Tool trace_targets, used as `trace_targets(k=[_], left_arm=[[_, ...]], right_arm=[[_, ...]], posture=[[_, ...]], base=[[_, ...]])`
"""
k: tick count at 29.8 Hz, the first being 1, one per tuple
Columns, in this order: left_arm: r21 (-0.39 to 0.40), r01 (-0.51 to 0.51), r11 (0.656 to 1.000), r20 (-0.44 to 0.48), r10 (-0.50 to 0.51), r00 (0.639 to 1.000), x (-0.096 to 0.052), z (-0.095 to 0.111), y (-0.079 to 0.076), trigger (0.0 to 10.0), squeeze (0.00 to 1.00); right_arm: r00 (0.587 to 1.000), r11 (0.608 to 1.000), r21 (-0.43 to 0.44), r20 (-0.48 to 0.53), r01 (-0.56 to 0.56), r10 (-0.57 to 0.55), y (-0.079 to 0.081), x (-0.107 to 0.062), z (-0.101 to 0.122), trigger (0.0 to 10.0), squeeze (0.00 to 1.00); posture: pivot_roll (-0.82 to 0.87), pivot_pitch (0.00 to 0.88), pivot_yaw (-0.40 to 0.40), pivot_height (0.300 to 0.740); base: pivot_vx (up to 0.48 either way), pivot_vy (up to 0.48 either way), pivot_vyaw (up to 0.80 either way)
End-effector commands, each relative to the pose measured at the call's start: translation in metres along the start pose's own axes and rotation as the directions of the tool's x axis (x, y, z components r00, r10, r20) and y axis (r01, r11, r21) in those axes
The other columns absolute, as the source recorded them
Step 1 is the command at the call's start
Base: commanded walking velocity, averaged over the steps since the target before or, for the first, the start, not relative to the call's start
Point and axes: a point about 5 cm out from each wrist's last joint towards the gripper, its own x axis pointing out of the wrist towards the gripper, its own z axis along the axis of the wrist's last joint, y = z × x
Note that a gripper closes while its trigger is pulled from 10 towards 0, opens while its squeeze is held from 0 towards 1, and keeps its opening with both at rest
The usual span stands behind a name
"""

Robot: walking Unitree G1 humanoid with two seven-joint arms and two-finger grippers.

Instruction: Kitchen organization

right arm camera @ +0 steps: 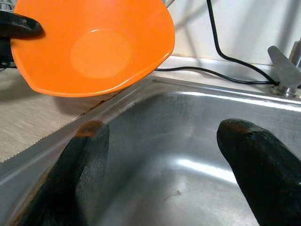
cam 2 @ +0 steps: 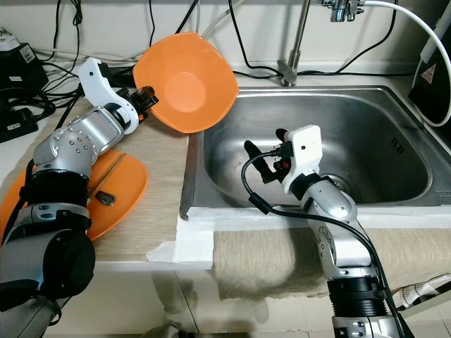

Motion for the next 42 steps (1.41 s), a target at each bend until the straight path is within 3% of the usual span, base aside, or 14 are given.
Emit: trace_targets(k=[1, 20, 23, 28, 42], left_arm=[[0.003, 0.035, 0.999, 0.045, -0.035, 0.998, -0.002, 0.013, -0.01, 0.0, 0.0], [0.001, 0.034, 0.999, 0.042, -0.034, 0.999, -0.003, 0.013, -0.01, 0.0, 0.0], [0.088, 0.028, 0.996, 0.036, -0.031, 0.999, -0.006, 0.003, -0.009, 0.0, 0.0], [0.118, -0.02, 0.993, 0.049, 0.014, 0.999, -0.003, -0.001, 0.004, 0.0, 0.0], [0.07, -0.05, 0.996, 0.035, 0.047, 0.998, -0.004, -0.01, 0.011, 0.0, 0.0]], right_arm=[[1.0, 1.0, -0.008, 0.011, 0.018, -0.017, -0.004, 0.0, 0.002, 10.0, 0.0], [1.0, 1.0, -0.01, 0.014, 0.021, -0.021, -0.005, 0.001, 0.002, 10.0, 0.0], [1.0, 1.0, -0.007, 0.011, 0.024, -0.024, -0.007, 0.012, -0.001, 10.0, 0.0], [1.0, 1.0, 0.016, 0.018, 0.026, -0.026, 0.0, 0.014, -0.002, 10.0, 0.0], [0.999, 0.999, 0.031, 0.025, 0.03, -0.031, 0.003, 0.015, -0.005, 10.0, 0.0]], posture=[[-0.01, 0.0, 0.06, 0.74], [-0.01, 0.0, 0.06, 0.74], [0.0, 0.0, 0.055, 0.74], [-0.01, 0.0, 0.054, 0.74], [-0.02, 0.0, 0.045, 0.74]], base=[[0.0, 0.0, 0.0], [0.0, 0.0, 0.0], [0.0, 0.0, 0.0], [0.0, 0.0, 0.0], [0.0, 0.0, 0.0]])
